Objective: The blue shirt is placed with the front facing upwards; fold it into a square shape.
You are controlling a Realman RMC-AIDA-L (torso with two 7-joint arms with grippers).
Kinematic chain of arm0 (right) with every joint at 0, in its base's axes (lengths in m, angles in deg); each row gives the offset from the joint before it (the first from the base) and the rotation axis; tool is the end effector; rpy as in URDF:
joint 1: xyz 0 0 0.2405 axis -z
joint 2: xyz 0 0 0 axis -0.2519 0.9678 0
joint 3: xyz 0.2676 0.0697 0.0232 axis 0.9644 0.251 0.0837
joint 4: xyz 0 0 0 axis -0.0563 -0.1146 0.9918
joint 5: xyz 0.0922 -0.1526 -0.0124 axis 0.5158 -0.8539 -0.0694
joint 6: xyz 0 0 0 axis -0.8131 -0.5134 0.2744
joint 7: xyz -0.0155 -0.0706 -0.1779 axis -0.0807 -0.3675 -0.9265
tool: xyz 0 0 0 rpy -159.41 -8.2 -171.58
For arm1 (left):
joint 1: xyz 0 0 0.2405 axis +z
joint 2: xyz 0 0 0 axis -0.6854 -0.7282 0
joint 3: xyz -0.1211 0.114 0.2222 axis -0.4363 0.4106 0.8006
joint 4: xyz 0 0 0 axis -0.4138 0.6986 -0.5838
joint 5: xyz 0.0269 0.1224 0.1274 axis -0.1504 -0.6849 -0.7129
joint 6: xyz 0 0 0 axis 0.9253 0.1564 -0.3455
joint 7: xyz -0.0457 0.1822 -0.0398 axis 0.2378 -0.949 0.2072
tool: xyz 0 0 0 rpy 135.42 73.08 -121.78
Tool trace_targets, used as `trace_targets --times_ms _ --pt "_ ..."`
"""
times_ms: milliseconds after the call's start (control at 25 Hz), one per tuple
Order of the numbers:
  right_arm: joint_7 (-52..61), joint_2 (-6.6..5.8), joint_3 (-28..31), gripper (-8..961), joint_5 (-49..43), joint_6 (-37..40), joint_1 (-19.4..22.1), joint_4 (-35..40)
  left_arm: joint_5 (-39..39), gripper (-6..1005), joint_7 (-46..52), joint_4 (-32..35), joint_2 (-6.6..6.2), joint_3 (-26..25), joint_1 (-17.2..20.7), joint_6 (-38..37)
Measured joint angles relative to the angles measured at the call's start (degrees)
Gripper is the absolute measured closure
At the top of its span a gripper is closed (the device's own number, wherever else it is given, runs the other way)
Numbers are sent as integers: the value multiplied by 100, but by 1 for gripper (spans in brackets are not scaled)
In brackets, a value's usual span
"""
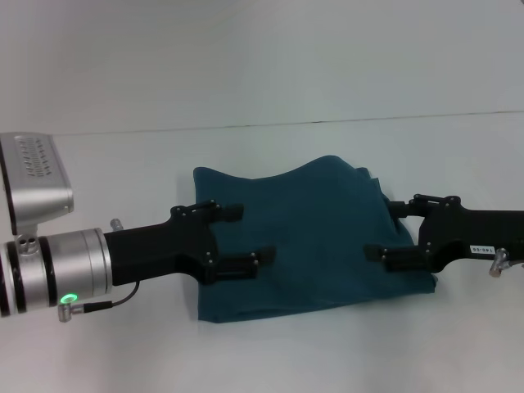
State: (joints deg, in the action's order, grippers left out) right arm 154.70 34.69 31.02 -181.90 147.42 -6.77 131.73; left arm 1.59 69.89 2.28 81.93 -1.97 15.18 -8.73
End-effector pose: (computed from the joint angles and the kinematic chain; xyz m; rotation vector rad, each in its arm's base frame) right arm 0.2682 0.3411 -0.0318 -2.5896 0.5696 0.3692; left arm -0.1930 0.3424 -0.0901 -2.7210 -0.4920 -0.7686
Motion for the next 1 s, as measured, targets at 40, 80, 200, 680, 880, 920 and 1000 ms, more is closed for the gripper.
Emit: trace_targets --times_ms 40,80,200,680,880,920,1000 --pt "1 0 0 24 0 0 1 2 0 101 1 0 0 -1 8 -3" --pt "7 0 0 24 0 1 1 5 0 100 1 0 0 -3 15 -5" --pt "46 -2 0 24 -1 0 -10 6 0 100 3 0 0 -5 25 -9" --pt "67 -2 4 25 -3 -10 -26 9 0 100 5 53 0 -15 47 -3" --pt "67 -2 18 25 -1 -10 -26 9 0 100 7 129 0 -14 79 2" --pt "67 -2 22 25 0 -10 -26 9 0 101 8 137 0 -14 81 3" --pt "67 -2 27 25 2 -10 -26 9 0 101 11 141 0 -14 83 -1"
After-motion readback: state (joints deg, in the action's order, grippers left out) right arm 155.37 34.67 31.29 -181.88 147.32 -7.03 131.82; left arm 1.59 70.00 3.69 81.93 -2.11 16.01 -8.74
